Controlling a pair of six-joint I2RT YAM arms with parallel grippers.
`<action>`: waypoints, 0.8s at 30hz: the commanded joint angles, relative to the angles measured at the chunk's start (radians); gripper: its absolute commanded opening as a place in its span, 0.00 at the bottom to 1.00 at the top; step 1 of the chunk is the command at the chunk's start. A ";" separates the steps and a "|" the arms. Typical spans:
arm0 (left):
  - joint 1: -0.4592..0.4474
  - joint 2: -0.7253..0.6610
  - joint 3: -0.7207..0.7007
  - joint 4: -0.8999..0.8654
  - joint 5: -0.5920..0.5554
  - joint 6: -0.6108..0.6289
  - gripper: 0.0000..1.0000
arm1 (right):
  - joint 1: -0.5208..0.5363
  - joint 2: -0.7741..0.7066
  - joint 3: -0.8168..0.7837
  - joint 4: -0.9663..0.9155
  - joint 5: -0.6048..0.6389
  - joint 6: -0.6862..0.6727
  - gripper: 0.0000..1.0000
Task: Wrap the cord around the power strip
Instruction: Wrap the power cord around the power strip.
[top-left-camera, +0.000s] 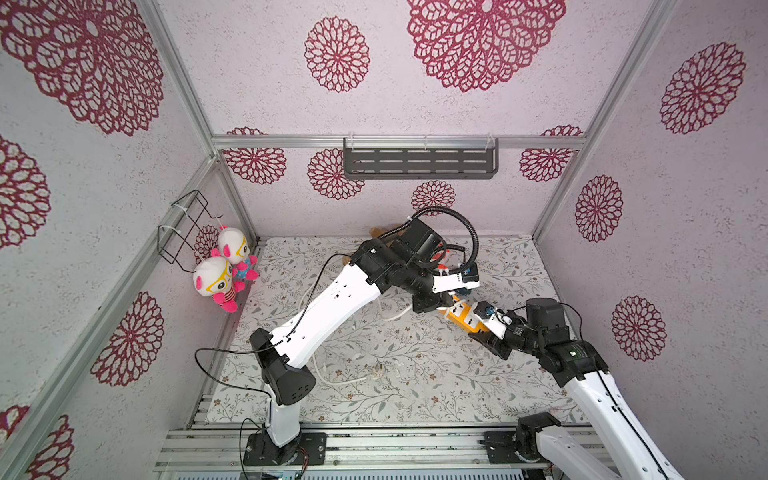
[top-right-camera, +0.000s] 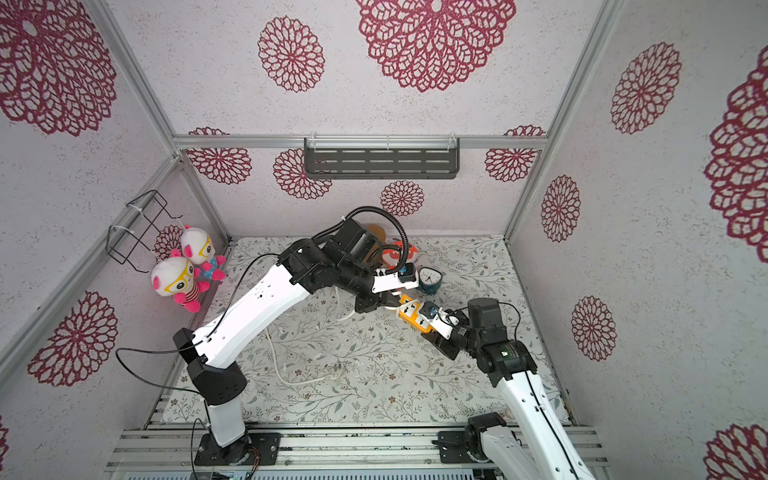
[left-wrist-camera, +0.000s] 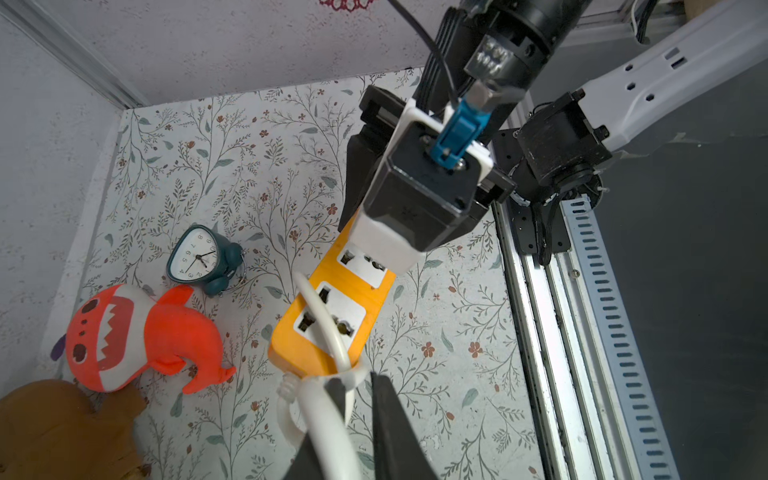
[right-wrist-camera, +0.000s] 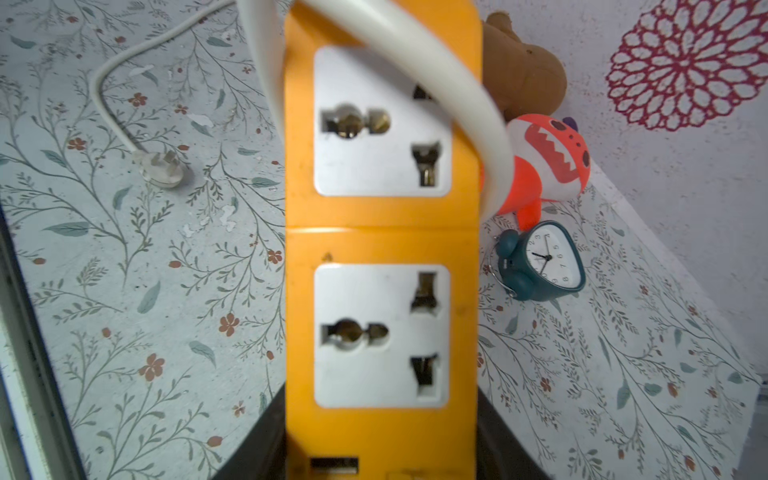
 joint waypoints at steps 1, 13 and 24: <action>-0.001 0.023 0.037 0.034 -0.009 0.082 0.18 | 0.012 -0.015 0.012 0.046 -0.209 -0.021 0.17; -0.006 0.135 0.096 0.055 0.037 0.080 0.31 | 0.043 -0.028 -0.009 0.122 -0.332 0.041 0.17; 0.034 0.154 0.095 0.075 0.024 0.050 0.50 | 0.055 -0.103 -0.058 0.156 -0.402 0.050 0.17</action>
